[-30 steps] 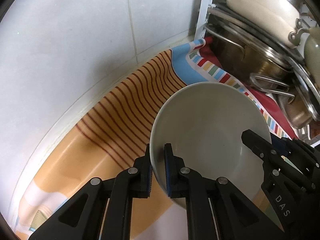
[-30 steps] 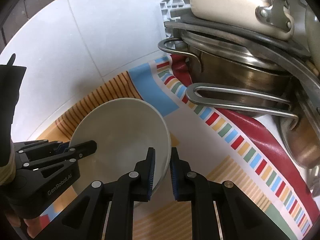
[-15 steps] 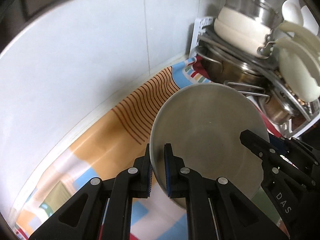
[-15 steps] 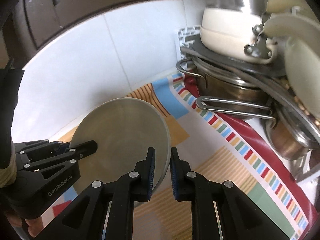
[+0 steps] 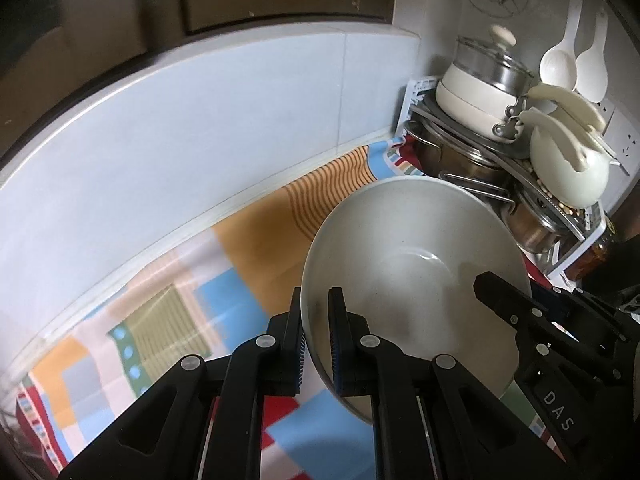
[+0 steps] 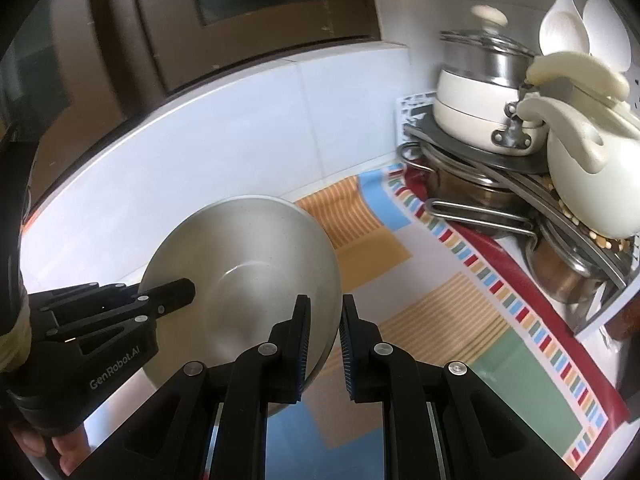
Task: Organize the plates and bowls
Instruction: 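Lift the white bowl with both grippers and carry it over the bowl stack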
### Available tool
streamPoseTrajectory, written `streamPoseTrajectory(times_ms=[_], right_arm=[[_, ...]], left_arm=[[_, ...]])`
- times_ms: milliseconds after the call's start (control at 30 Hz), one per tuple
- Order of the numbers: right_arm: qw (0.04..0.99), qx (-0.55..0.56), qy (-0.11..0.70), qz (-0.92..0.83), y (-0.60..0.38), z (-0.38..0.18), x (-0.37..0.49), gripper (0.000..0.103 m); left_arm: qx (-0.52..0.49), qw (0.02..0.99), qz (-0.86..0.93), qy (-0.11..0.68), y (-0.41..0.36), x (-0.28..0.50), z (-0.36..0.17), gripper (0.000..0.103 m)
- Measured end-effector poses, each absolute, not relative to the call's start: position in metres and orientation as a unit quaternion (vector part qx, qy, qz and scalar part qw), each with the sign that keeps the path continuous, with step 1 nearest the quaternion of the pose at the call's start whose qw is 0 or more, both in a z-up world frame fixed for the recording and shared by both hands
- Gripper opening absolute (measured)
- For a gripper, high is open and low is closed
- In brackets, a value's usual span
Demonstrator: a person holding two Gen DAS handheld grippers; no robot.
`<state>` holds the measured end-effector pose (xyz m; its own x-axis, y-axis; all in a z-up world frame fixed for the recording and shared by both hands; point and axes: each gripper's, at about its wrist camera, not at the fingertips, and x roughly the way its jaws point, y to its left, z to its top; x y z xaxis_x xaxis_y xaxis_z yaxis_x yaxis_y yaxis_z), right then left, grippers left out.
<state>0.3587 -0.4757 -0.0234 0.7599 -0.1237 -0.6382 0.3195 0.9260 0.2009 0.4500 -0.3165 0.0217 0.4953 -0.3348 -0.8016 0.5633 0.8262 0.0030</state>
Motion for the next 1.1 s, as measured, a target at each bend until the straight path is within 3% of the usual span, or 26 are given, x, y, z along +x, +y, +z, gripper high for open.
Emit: streamPoseTrajectory(times_ms=[467, 1100], right_arm=[[0.935, 0.117, 0.324, -0.081, -0.403, -0.011, 0.301, 0.016], [0.932, 0.081, 0.346, -0.067, -0.316, -0.024, 0.237, 0.016]], left_arm=[[0.105, 0.875, -0.245, 0.403, -0.238, 0.380, 0.041, 0.012], [0.078, 0.864, -0.254, 0.428, -0.154, 0.313, 0.017, 0.012]])
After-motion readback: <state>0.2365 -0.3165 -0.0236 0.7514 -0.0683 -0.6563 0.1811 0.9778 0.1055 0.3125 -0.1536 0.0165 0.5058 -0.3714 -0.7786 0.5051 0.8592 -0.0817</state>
